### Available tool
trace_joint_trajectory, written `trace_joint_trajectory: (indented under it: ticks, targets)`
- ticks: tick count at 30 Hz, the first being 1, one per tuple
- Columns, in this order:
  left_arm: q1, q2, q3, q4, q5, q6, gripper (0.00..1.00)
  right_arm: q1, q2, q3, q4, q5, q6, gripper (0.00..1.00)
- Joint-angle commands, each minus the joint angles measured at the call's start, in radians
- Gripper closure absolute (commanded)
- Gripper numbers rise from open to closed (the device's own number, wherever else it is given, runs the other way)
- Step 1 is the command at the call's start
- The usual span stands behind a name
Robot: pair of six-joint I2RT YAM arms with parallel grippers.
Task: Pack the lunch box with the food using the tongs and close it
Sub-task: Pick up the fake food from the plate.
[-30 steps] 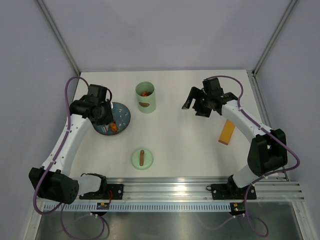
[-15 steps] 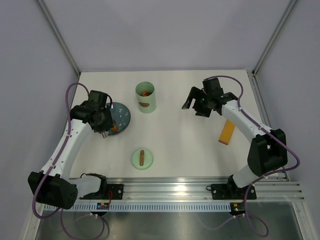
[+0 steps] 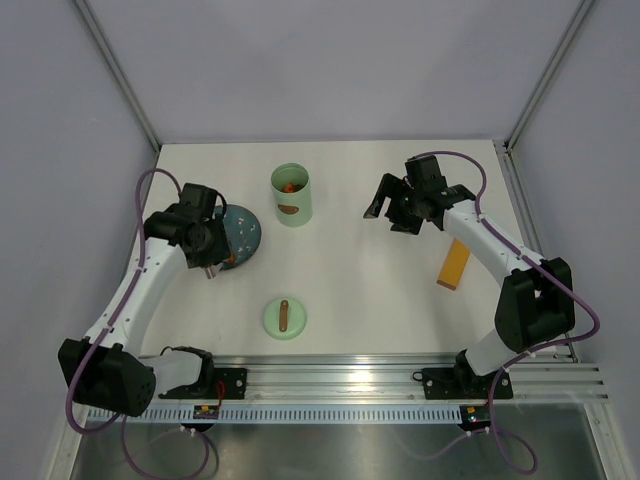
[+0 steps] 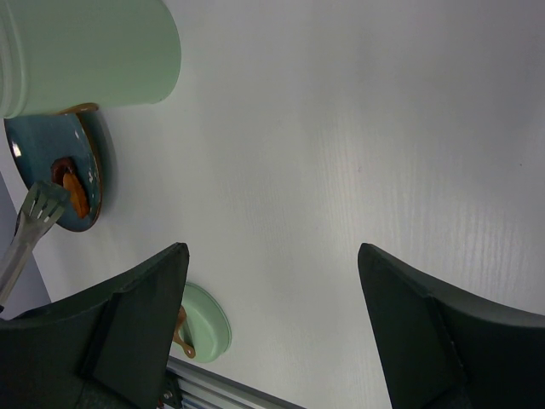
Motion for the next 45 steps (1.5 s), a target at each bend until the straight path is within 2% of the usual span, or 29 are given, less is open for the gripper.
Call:
trace_joint_trajectory:
  ticks: [1, 13, 15, 19, 22, 26, 39, 45]
  targets:
    - [-0.001, 0.011, -0.016, 0.041, 0.014, -0.005, 0.51, 0.009, -0.016, 0.009, 0.027, -0.005, -0.009, 0.12]
    - [-0.001, 0.051, -0.048, 0.093, 0.038, -0.006, 0.53, 0.011, -0.01, 0.015, 0.022, -0.002, -0.013, 0.12]
    - [0.0, 0.051, -0.045, 0.092, 0.038, -0.006, 0.56, 0.009, -0.01, 0.015, 0.019, -0.001, -0.012, 0.11]
    - [0.0, 0.035, -0.025, 0.082, 0.029, -0.003, 0.7, 0.009, -0.005, 0.014, 0.021, -0.001, -0.012, 0.11]
    - [0.0, 0.031, -0.008, 0.064, 0.017, -0.003, 0.75, 0.009, -0.003, 0.015, 0.024, -0.005, -0.012, 0.11]
    - [-0.001, 0.014, 0.03, 0.04, 0.011, -0.002, 0.88, 0.011, 0.0, 0.018, 0.024, -0.005, -0.012, 0.12]
    - [0.0, -0.014, 0.155, 0.021, -0.005, 0.021, 0.98, 0.011, -0.006, 0.014, 0.021, -0.004, -0.012, 0.12]
    - [-0.001, -0.009, 0.259, 0.091, 0.095, 0.037, 0.99, 0.009, -0.006, 0.014, 0.021, -0.002, -0.012, 0.12]
